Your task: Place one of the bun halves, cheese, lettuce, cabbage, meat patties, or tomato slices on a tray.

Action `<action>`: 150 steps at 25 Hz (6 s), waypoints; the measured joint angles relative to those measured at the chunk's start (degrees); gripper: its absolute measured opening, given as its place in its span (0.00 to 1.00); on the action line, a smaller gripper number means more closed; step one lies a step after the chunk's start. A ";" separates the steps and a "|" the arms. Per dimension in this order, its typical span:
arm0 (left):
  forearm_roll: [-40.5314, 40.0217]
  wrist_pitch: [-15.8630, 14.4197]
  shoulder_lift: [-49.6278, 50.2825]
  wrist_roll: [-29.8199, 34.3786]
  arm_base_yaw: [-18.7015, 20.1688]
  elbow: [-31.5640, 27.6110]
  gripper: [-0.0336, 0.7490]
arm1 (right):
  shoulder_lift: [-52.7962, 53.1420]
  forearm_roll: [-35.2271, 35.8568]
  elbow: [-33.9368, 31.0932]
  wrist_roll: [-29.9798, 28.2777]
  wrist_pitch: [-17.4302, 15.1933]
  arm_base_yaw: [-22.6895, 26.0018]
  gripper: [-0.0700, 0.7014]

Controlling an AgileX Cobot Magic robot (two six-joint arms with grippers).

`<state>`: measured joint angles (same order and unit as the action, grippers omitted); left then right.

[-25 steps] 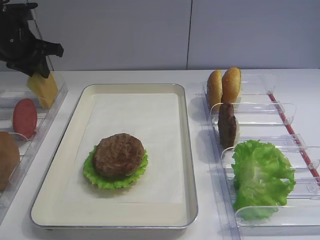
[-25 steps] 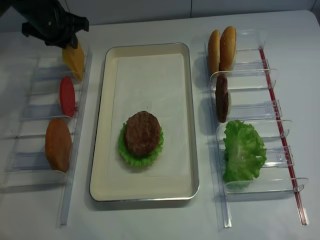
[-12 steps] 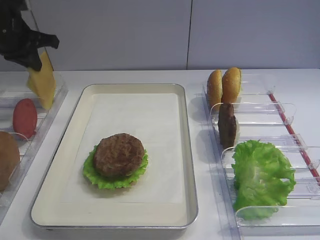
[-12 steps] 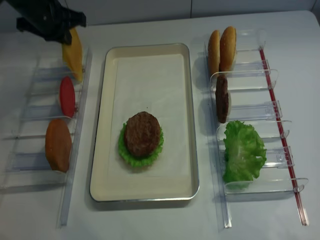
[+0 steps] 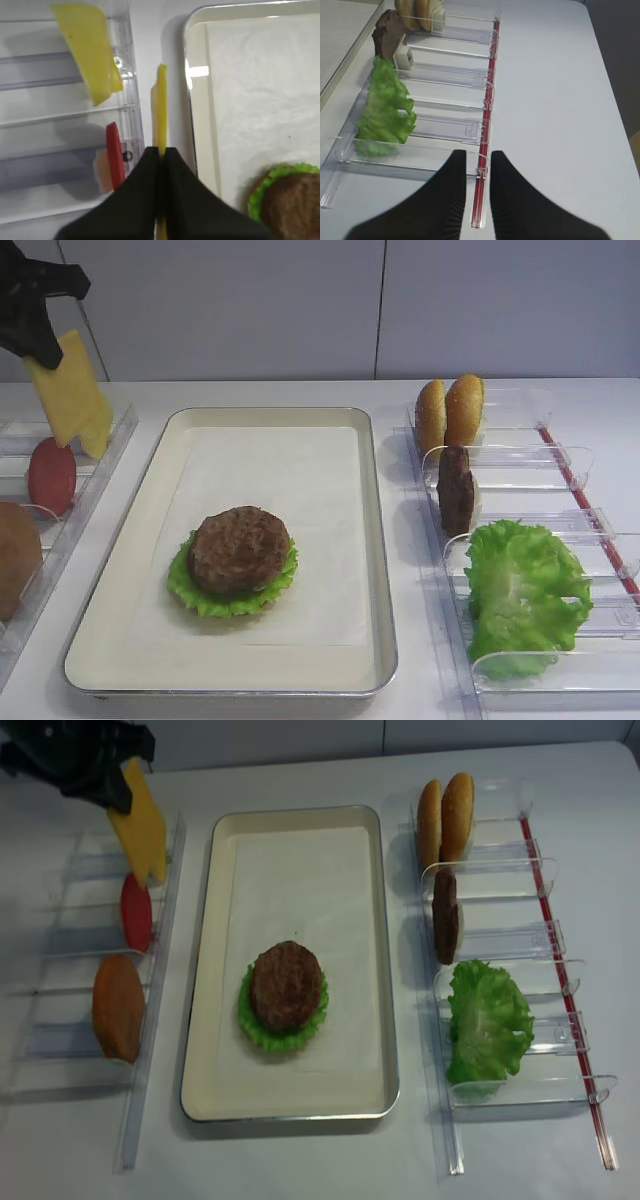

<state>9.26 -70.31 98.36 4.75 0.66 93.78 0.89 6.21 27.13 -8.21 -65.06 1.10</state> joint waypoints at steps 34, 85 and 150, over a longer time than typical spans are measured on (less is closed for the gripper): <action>72.49 14.19 -26.06 44.90 0.00 -60.09 0.03 | 0.00 0.00 0.00 0.00 0.00 0.00 0.29; 79.49 24.64 -11.38 51.41 5.07 -62.20 0.07 | 0.00 0.04 0.00 0.22 0.00 0.00 0.29; 6.17 0.36 -16.13 -2.42 6.48 -25.25 0.40 | 0.00 0.04 0.00 0.22 0.08 0.00 0.29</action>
<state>15.43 -69.95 82.23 2.32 7.15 68.53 0.89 6.25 27.13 -7.99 -64.97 1.10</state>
